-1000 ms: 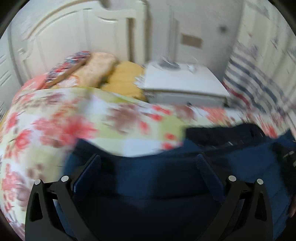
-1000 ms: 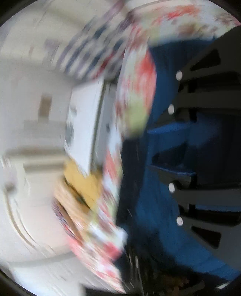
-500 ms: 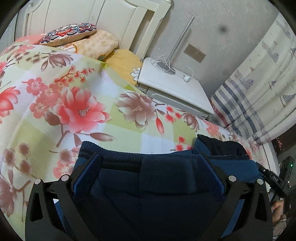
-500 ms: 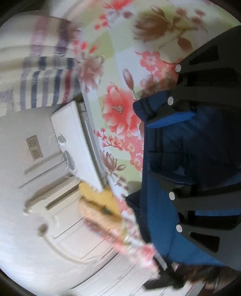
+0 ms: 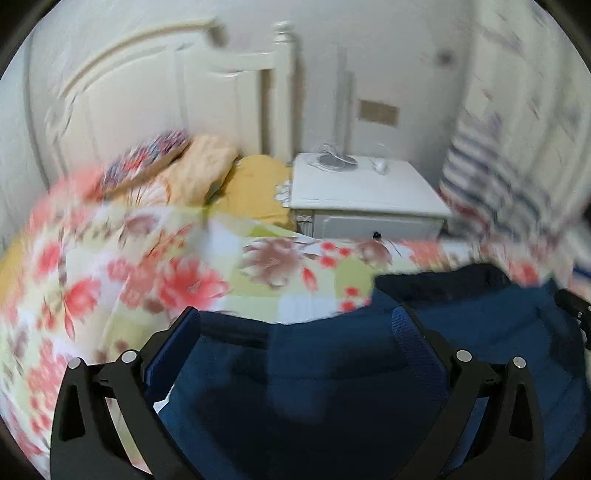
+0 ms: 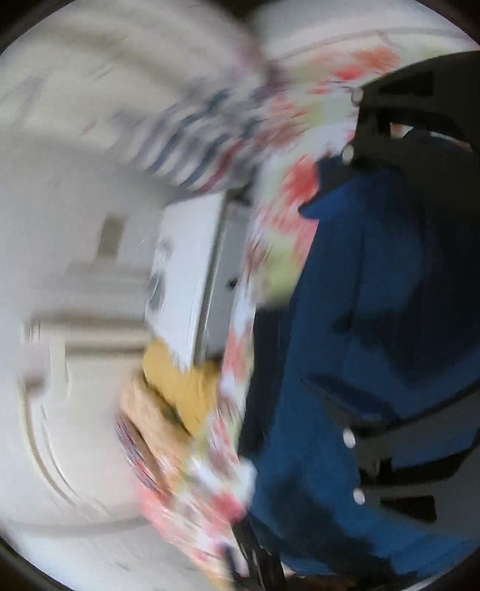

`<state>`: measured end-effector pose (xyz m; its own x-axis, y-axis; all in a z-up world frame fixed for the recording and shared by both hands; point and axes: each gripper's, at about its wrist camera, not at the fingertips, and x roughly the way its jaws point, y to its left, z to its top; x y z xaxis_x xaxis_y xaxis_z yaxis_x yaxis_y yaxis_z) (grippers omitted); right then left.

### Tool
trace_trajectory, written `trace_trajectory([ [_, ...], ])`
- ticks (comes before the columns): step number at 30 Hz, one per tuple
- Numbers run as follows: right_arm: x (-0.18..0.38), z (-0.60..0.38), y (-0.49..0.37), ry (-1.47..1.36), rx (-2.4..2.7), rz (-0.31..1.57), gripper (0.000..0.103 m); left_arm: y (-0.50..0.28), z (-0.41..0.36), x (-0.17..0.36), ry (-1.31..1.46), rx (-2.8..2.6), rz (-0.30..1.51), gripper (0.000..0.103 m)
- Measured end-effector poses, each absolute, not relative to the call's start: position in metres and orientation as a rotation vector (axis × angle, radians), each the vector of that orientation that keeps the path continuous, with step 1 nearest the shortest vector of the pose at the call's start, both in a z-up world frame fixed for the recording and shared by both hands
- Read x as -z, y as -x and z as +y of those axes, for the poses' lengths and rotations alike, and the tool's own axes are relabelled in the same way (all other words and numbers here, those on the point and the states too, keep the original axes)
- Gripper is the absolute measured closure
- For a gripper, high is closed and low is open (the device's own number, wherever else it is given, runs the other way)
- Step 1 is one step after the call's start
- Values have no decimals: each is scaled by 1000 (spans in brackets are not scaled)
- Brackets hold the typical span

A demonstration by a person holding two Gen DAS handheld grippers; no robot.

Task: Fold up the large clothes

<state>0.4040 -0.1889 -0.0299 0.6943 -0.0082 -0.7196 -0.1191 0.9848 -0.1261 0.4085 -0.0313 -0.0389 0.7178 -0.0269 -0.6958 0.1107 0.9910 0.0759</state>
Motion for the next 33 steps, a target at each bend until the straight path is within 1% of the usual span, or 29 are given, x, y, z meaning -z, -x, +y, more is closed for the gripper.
trace_trajectory([
  [3, 59, -127, -410, 340, -156, 859, 18, -422, -62, 77, -280, 97, 898, 4],
  [4, 79, -114, -415, 392, -160, 914, 18, -426, -63, 86, -288, 99, 943, 4],
  [5, 85, -111, -419, 401, -162, 931, 18, -429, -60, 86, -267, 106, 957, 4],
  [8, 77, -137, -425, 270, -189, 956, 18, -433, -47, 79, -245, 132, 958, 4],
  [10, 68, -179, -426, 193, -86, 924, 18, -433, -29, 73, -213, 100, 926, 4],
  [14, 71, -273, -421, -70, 119, 912, 20, -439, 15, 79, 22, 126, 963, 4],
  [17, 89, -323, -413, -298, 120, 912, 19, -440, 9, 83, 13, 122, 957, 4],
  [19, 93, -328, -413, -335, 105, 903, 18, -442, 8, 85, 16, 120, 962, 4],
  [23, 96, -326, -421, -320, 95, 907, 15, -441, 12, 85, 60, 138, 957, 4],
  [26, 97, -331, -417, -328, 94, 904, 15, -440, 15, 85, 70, 138, 958, 4],
  [29, 88, -308, -420, -139, 163, 966, 15, -440, 2, 81, -15, 77, 978, 4],
  [30, 79, -297, -417, -70, 175, 965, 18, -437, 0, 76, -34, 16, 978, 4],
  [31, 65, -282, -409, -31, 129, 934, 18, -429, -4, 65, -35, -61, 955, 4],
  [33, 42, -252, -388, 20, 23, 861, 18, -403, -20, 40, 43, 33, 858, 4],
])
